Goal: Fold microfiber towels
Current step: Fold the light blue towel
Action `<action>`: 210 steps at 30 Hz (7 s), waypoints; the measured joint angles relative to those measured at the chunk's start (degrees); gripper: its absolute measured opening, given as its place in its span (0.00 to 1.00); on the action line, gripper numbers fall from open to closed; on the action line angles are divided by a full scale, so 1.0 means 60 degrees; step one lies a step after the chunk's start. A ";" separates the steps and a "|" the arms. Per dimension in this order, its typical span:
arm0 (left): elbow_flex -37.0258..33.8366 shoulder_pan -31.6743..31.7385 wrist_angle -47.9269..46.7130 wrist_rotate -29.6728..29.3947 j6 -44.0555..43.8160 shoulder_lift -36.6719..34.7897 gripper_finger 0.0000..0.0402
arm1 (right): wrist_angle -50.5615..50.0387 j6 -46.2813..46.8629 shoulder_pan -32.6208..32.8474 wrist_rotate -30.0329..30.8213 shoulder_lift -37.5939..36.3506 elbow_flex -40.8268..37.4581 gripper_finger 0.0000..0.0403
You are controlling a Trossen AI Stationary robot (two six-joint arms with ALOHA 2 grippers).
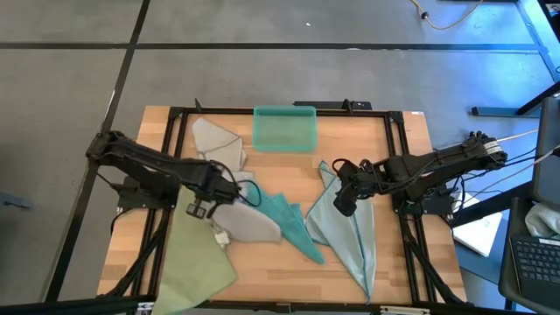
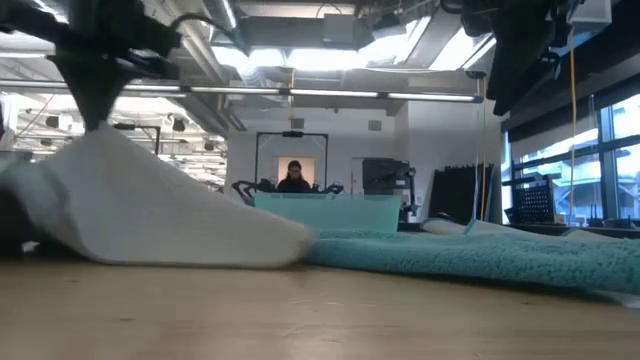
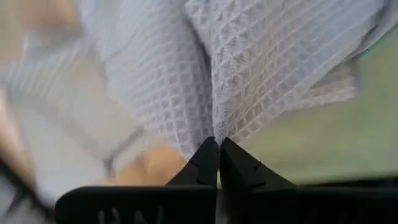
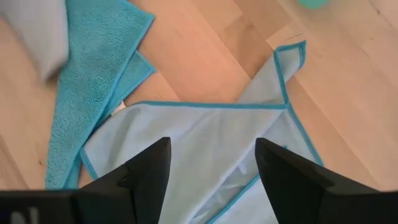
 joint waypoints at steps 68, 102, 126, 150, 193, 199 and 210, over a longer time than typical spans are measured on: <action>0.0666 0.1573 0.8589 0.3044 0.1579 0.5400 0.37 | -0.0382 0.2571 -0.0127 -0.1491 -0.0007 0.0608 0.58; 0.0081 0.2461 -0.0309 -0.0881 -0.1620 -0.1599 0.00 | -0.0450 0.1003 -0.0348 0.0723 -0.0007 0.0608 0.58; 0.1035 0.1910 0.6010 0.0984 -0.1884 -0.1794 0.21 | 0.2837 -0.0793 0.0748 -0.1182 0.1326 0.0608 0.58; 0.1038 -0.0400 1.6098 0.2631 -0.0895 0.4101 0.21 | -0.1008 0.2418 0.2595 -0.0212 0.0670 0.3422 0.47; 0.3888 -0.0736 1.2691 0.0082 0.0801 0.8205 0.47 | -0.1176 0.3864 0.4310 0.0660 0.0718 0.3483 0.47; 0.3887 -0.0895 1.2681 -0.0249 0.0723 0.8221 0.47 | -0.1177 0.4138 0.4310 0.0662 0.0718 0.3483 0.47; 0.3887 -0.0929 1.2517 -0.1065 0.0254 0.8235 0.32 | -0.1246 0.4121 0.4310 0.0651 0.0718 0.3483 0.47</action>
